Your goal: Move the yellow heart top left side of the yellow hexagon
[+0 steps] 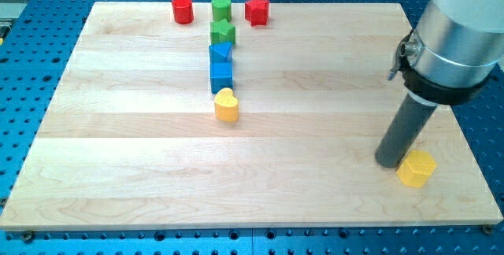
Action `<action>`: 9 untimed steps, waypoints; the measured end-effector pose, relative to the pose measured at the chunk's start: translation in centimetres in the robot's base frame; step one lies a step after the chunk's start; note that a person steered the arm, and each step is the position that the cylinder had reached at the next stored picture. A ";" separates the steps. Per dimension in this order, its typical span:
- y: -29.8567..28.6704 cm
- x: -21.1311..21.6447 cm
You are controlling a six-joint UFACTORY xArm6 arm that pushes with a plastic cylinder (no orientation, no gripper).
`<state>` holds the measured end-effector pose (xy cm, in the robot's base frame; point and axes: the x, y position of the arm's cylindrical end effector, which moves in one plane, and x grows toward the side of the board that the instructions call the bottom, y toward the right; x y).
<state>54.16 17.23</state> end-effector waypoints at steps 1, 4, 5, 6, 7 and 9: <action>-10.9 0.0; -23.9 -7.2; -22.1 -10.1; -17.2 -9.7; -11.7 -9.7; -2.7 -8.3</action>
<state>45.90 14.57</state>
